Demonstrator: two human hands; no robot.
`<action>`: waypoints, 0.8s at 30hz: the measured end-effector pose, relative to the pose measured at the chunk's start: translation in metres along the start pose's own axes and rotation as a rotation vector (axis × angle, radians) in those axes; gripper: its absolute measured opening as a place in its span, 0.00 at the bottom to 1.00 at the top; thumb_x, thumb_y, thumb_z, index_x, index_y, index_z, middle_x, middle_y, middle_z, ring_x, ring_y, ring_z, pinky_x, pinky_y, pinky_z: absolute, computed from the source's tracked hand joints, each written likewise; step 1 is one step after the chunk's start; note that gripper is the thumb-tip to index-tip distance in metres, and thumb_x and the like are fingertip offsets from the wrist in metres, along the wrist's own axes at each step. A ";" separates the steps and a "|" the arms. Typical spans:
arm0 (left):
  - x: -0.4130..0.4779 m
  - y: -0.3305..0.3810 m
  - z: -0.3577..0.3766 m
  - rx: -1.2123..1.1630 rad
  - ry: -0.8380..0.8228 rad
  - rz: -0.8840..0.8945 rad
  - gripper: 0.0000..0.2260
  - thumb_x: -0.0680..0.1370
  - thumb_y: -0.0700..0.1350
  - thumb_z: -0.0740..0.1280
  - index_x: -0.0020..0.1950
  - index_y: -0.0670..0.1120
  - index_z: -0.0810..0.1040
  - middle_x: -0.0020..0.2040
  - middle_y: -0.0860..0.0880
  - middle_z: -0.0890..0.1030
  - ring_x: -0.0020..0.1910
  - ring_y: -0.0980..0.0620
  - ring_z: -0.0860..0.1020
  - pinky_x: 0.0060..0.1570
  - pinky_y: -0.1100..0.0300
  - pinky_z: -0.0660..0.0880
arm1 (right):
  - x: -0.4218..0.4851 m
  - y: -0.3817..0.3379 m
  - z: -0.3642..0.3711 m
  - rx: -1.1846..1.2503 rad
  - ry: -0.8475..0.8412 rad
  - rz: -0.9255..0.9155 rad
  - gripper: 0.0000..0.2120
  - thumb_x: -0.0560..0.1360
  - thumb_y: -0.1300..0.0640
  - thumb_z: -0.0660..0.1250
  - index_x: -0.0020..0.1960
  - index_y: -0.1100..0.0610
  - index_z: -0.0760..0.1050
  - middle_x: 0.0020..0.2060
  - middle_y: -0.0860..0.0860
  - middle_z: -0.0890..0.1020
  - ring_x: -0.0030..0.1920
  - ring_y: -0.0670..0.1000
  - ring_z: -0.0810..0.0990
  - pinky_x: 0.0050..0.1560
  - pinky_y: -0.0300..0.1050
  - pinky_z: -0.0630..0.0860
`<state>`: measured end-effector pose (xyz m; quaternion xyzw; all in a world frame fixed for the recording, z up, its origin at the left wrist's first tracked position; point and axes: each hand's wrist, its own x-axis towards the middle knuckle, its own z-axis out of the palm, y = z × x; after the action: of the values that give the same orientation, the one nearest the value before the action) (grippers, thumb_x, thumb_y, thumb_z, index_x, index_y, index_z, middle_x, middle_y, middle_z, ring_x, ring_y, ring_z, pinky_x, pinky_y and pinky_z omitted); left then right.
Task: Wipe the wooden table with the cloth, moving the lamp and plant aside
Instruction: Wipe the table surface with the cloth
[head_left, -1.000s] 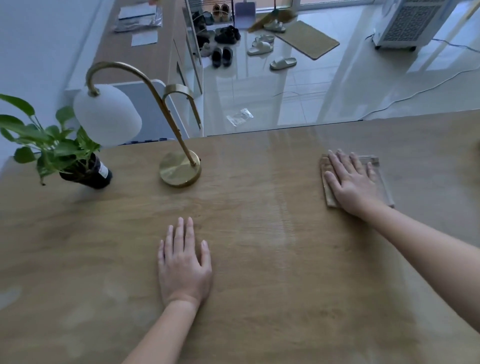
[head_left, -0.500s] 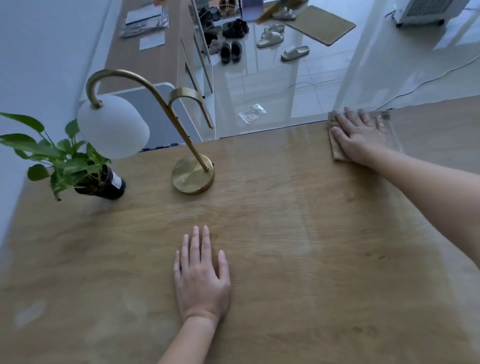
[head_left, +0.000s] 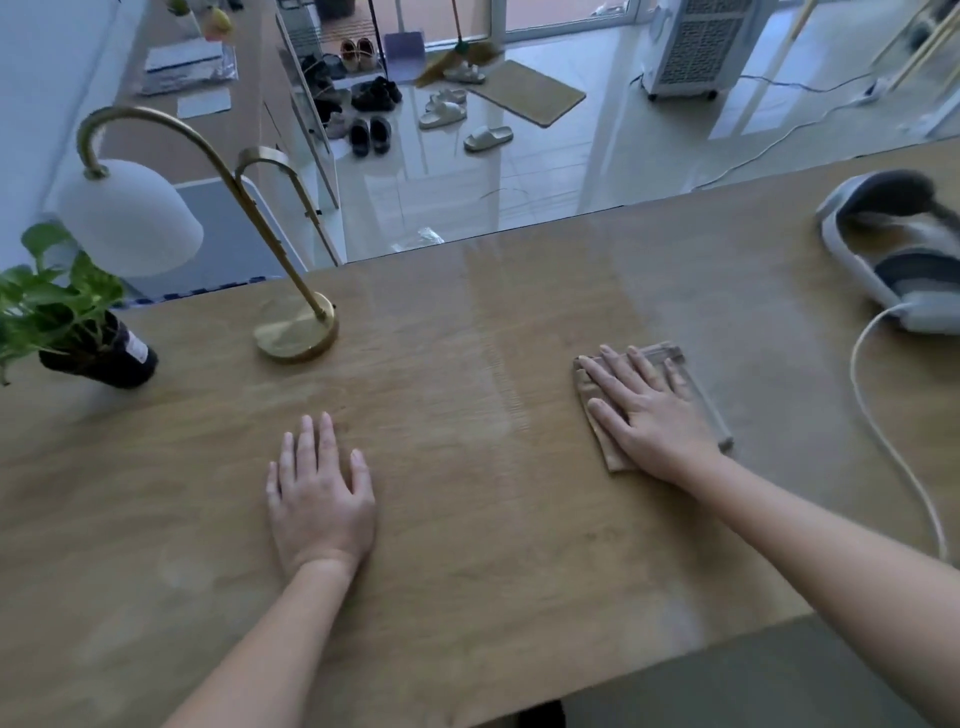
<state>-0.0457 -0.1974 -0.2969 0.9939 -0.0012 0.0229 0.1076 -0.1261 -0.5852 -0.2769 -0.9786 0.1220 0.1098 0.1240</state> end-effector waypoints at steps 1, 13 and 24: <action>-0.001 0.000 0.001 -0.004 -0.003 0.000 0.32 0.83 0.59 0.52 0.85 0.48 0.65 0.84 0.46 0.66 0.84 0.43 0.62 0.82 0.42 0.57 | -0.023 0.003 0.006 -0.008 0.001 0.003 0.29 0.82 0.30 0.41 0.82 0.28 0.41 0.84 0.35 0.46 0.85 0.45 0.42 0.83 0.56 0.40; -0.008 0.000 0.000 -0.039 0.001 0.022 0.32 0.83 0.59 0.52 0.86 0.46 0.63 0.85 0.45 0.64 0.85 0.42 0.60 0.83 0.42 0.54 | -0.203 0.035 0.038 -0.055 -0.031 0.061 0.29 0.83 0.28 0.38 0.83 0.29 0.41 0.83 0.32 0.44 0.84 0.42 0.40 0.84 0.56 0.44; -0.007 -0.002 0.001 -0.026 0.003 0.001 0.33 0.82 0.60 0.51 0.85 0.48 0.65 0.85 0.46 0.65 0.84 0.44 0.60 0.82 0.42 0.55 | -0.145 -0.074 0.059 0.038 0.040 0.142 0.29 0.85 0.33 0.43 0.84 0.33 0.37 0.85 0.39 0.40 0.84 0.48 0.35 0.83 0.59 0.36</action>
<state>-0.0523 -0.1955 -0.2982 0.9924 -0.0017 0.0244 0.1208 -0.2543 -0.4691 -0.2812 -0.9670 0.1957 0.0966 0.1318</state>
